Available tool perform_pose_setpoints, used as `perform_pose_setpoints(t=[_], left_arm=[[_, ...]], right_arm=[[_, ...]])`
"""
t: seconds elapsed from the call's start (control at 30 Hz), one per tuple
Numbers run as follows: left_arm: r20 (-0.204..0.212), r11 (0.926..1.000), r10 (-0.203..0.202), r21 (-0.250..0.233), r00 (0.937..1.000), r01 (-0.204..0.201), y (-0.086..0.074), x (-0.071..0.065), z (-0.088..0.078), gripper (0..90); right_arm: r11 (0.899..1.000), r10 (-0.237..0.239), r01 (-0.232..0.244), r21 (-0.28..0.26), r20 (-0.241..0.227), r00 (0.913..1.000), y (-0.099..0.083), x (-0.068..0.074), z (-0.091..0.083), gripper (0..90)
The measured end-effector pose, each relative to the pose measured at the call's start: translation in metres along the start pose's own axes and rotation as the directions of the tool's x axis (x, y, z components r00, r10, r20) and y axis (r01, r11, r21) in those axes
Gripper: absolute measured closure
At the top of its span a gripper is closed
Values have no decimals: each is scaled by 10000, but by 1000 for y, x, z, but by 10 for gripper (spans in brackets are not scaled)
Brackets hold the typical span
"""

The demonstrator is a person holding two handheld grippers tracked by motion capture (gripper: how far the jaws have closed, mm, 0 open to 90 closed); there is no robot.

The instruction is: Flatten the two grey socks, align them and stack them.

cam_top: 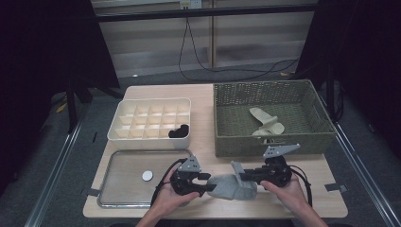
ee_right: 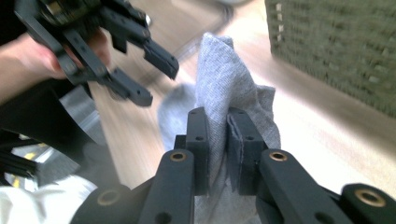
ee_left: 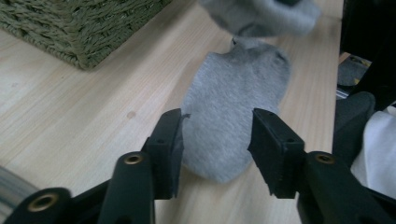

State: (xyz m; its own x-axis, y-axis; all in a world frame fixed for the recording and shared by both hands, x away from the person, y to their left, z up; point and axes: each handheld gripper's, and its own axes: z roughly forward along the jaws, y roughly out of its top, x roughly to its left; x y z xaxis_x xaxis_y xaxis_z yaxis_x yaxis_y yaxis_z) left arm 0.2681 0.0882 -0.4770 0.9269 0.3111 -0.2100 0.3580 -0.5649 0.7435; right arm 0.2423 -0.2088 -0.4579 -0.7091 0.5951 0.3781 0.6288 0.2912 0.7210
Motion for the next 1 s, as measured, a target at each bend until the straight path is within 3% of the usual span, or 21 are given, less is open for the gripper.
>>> perform_pose_setpoints(t=[0.2, 0.43, 0.67, 0.8, 1.0], left_arm=[[70, 9982, 37, 607, 10000, -42, -6, 1, 11, 599], [99, 9966, 19, 819, 9999, -27, -9, -1, 18, 563], [191, 9967, -49, 810, 9998, 34, -9, -1, 19, 557], [202, 9963, -29, 857, 9998, 11, -9, -1, 19, 559], [226, 9962, -47, 873, 9997, 28, -9, -1, 19, 563]], right_arm=[[9990, 76, -74, 446, -43, 10000, -9, -2, 9, 771], [9984, 211, -210, 523, 0, 9998, -15, -5, 10, 664], [9996, 264, -264, 111, 56, 9996, -18, -5, -1, 622], [9987, 338, -350, 371, 334, 9989, -21, -8, 0, 628], [9969, 362, -399, 671, 562, 9978, -24, -12, 9, 536]])
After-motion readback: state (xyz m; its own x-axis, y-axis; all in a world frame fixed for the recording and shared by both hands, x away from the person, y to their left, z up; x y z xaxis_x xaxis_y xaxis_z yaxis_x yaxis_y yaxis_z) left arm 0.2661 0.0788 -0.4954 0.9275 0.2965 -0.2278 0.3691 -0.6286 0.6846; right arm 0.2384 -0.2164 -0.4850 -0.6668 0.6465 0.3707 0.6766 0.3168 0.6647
